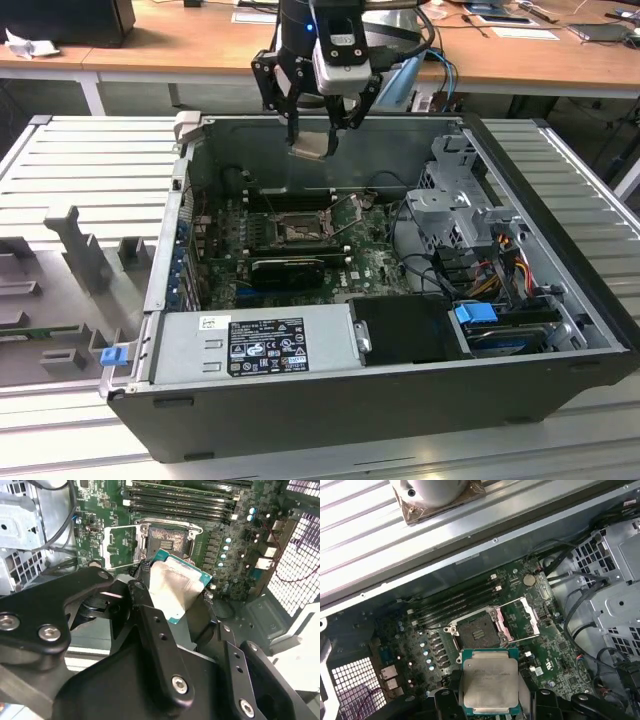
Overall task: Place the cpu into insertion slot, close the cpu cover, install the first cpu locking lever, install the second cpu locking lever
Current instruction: 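Place the cpu into insertion slot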
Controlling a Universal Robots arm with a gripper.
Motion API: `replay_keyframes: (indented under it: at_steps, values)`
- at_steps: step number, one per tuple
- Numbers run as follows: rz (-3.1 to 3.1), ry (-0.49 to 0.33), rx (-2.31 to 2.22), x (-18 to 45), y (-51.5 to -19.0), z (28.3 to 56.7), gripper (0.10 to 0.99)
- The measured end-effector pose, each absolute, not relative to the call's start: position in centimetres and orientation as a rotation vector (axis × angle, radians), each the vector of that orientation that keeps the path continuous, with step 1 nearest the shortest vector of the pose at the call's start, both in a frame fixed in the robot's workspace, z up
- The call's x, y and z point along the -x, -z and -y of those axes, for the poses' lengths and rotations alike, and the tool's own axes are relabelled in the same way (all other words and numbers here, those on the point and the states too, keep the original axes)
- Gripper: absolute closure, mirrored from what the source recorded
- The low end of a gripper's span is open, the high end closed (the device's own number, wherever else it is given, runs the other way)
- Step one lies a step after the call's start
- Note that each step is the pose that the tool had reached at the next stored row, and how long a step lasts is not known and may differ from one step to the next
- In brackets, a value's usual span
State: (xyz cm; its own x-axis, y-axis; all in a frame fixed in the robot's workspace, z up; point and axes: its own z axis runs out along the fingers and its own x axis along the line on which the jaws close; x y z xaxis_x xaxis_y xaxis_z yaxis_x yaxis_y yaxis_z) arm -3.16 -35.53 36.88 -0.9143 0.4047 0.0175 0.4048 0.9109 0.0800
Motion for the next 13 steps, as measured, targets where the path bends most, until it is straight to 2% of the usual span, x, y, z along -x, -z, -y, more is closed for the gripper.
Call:
replay_keyframes:
  at_steps: [13]
  values:
    - [2.973, 0.118, 1.041, 3.16, -36.79, 35.53, 0.557]
